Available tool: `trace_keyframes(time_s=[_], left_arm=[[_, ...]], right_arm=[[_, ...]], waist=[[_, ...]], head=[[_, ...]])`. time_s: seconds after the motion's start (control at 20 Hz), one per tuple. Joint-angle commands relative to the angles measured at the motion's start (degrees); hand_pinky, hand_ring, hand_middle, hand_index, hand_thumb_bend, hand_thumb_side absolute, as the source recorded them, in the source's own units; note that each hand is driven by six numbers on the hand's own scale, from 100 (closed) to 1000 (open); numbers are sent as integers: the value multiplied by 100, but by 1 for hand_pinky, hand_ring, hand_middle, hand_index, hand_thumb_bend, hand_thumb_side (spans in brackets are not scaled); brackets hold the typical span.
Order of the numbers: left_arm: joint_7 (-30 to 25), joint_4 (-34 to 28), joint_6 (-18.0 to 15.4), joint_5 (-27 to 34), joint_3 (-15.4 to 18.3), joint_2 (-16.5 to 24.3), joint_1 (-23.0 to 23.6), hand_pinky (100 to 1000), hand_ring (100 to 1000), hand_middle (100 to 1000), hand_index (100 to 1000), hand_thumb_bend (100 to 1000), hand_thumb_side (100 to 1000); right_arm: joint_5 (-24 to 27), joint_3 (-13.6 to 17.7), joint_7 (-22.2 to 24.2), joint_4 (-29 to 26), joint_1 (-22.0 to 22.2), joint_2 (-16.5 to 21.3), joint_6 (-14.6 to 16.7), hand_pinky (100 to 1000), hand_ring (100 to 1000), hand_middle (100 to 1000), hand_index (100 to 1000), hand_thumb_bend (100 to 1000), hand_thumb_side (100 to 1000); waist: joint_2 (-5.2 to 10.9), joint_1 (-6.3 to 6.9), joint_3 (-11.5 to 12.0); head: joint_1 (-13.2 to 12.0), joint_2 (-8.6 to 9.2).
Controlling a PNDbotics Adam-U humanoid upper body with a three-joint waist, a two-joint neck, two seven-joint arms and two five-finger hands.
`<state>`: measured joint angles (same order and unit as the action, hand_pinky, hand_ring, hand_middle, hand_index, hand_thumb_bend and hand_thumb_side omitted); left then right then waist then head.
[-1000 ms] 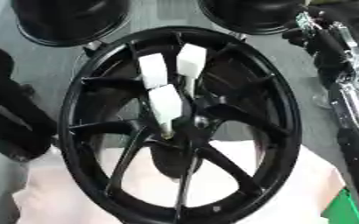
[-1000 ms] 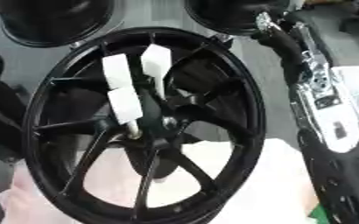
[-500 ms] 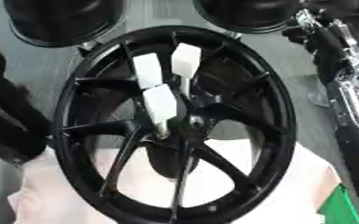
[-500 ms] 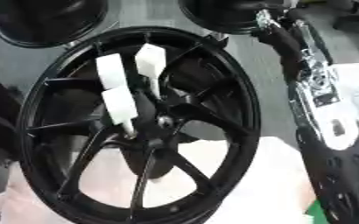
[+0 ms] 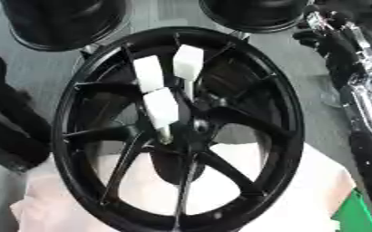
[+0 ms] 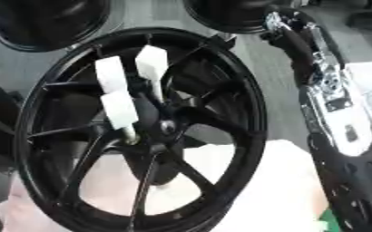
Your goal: Pull the pin out of the wheel hub.
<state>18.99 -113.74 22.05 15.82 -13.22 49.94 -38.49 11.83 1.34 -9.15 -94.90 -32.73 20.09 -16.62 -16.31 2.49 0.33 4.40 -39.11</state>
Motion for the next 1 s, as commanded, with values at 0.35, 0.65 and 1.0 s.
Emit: trace_keyframes(time_s=[0.35, 0.65, 1.0], left_arm=[[-813, -85, -315, 78, -1237, 1103, -987, 775, 778, 779, 793, 575, 495], [-1353, -85, -373, -440, -2114, 1070, -1498, 817, 796, 788, 832, 529, 535], [-1997, -85, 245, -450, -3146, 749, -2106, 829, 801, 793, 843, 504, 560]], right_arm=[[-68, -65, 70, -81, -40, 206, -16, 835, 671, 612, 803, 149, 474], [-103, -117, 128, -63, -42, 219, -27, 835, 671, 612, 803, 150, 474], [-133, -130, 154, -40, -16, 243, -33, 835, 671, 613, 803, 150, 476]], waist=[[173, 79, -34], [192, 133, -67], [218, 163, -42]], head=[[-30, 24], [-46, 28], [0, -3]])
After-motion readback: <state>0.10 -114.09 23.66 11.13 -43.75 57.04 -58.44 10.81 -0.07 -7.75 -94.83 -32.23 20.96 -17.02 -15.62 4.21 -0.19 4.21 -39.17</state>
